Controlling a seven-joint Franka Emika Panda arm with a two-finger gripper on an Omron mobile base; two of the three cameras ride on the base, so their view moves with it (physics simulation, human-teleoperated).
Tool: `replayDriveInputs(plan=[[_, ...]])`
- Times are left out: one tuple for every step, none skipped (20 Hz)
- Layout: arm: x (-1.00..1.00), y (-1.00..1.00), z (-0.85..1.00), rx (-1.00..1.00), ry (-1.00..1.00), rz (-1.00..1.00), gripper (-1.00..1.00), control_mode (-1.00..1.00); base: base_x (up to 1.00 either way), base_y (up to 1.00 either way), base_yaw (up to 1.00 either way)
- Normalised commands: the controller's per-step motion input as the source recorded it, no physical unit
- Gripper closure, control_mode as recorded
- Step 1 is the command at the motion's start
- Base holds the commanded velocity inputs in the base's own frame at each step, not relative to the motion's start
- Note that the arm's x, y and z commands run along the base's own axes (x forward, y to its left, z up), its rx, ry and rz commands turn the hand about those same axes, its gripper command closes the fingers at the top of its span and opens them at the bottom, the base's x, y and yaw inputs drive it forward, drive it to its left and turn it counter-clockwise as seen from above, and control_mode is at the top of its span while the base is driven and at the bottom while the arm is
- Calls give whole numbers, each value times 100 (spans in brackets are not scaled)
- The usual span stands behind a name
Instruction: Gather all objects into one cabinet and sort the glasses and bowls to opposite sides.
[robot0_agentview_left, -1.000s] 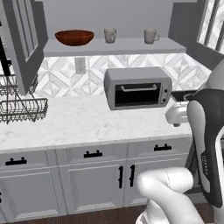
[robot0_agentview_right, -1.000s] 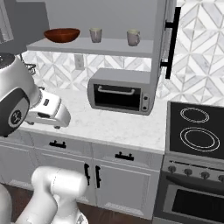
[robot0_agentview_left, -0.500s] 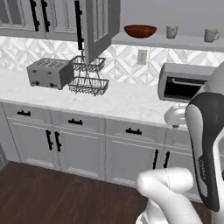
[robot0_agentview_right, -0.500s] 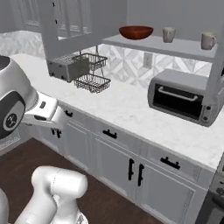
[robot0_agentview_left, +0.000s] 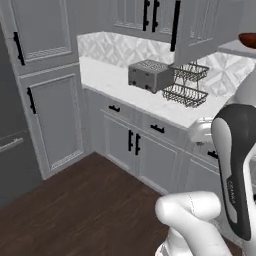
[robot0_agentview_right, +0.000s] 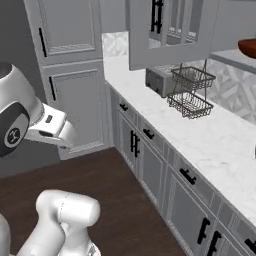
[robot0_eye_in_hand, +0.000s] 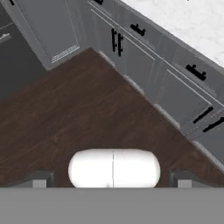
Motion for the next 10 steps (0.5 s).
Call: replayDriveInputs(plan=[[0,0,0,0,0,0,-100,100,0,13,77],[0,0,0,0,0,0,-100,100,0,20,78],[0,0,0,0,0,0,-100,100,0,16,79],[0,0,0,0,0,0,-100,100,-11,0,79],[0,0,0,0,0,0,-100,100,-14,0,80],[0,0,0,0,0,0,-100,100,-9,1,81],[0,0,0,0,0,0,-100,100,-7,11,84],[0,0,0,0,0,0,-100,100,-11,3,88],[0,0,0,0,0,0,-100,100,-13,0,93],[0,0,0,0,0,0,-100,100,-6,4,91]])
